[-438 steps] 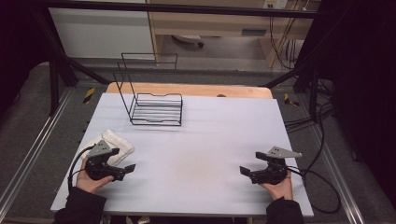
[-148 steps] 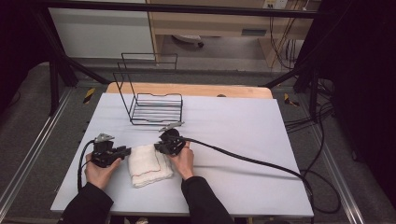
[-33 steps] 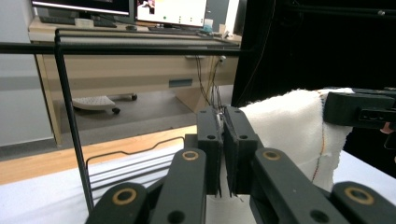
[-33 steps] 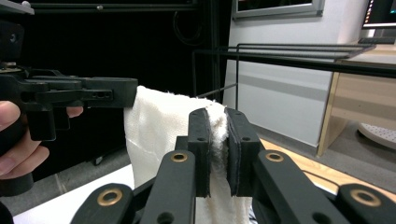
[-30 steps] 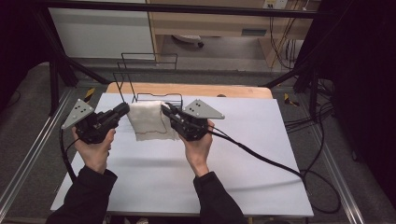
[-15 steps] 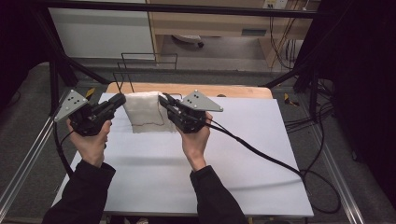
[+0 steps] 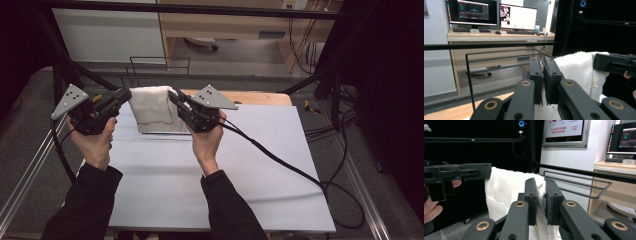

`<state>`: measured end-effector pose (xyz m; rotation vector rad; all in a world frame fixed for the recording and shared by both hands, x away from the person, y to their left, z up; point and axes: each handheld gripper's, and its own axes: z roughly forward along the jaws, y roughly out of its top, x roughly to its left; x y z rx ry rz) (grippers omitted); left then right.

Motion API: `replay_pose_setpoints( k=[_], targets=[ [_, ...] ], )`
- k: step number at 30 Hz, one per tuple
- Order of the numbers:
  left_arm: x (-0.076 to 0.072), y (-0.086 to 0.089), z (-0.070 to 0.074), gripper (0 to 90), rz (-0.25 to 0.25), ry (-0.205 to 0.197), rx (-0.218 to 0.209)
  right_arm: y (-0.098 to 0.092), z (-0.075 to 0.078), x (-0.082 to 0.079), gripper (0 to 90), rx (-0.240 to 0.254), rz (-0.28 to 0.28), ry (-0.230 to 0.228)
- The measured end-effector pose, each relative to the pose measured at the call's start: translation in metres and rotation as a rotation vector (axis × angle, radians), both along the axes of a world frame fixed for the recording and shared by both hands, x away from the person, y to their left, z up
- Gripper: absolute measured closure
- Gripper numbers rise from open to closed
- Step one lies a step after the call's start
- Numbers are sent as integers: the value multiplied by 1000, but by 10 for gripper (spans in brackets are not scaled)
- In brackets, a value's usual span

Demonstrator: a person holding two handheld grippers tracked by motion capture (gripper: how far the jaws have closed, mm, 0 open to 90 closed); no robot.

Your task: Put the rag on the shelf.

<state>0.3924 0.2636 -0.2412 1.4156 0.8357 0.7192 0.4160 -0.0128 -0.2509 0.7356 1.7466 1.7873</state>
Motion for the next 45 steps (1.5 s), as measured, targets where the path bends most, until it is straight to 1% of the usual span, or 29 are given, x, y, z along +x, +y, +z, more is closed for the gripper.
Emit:
replay_pose_setpoints(
  k=[5, 6, 12, 19, 21, 25, 30, 35, 38, 45],
  targets=[
    [4, 1, 7, 857, -1, -6, -8, 1, 7, 4, 821, 3, -6, -9],
    [5, 1, 8, 857, 0, -7, -9, 1, 8, 5, 821, 3, -6, -5],
    [10, 1, 18, 857, 2, -11, -15, 3, 17, 10, 821, 0, -14, -22],
    [14, 2, 29, 857, 11, -26, -11, 5, 28, 16, 821, 2, -23, -34],
    [15, 2, 31, 857, 13, -31, -14, 6, 31, 17, 821, 2, -25, -33],
    [18, 4, 36, 858, 14, -42, -19, 8, 38, 21, 821, 9, -28, -48],
    [22, 4, 42, 857, 20, -54, -26, 10, 44, 27, 821, 13, -31, -49],
    [28, 7, 49, 858, 29, -57, -33, 14, 52, 32, 821, 3, -36, -63],
    [30, 8, 55, 858, 32, -66, -25, 15, 56, 33, 821, 2, -39, -73],
    [40, 8, 65, 858, 43, -67, -23, 17, 64, 41, 820, 12, -40, -72]
  ],
)
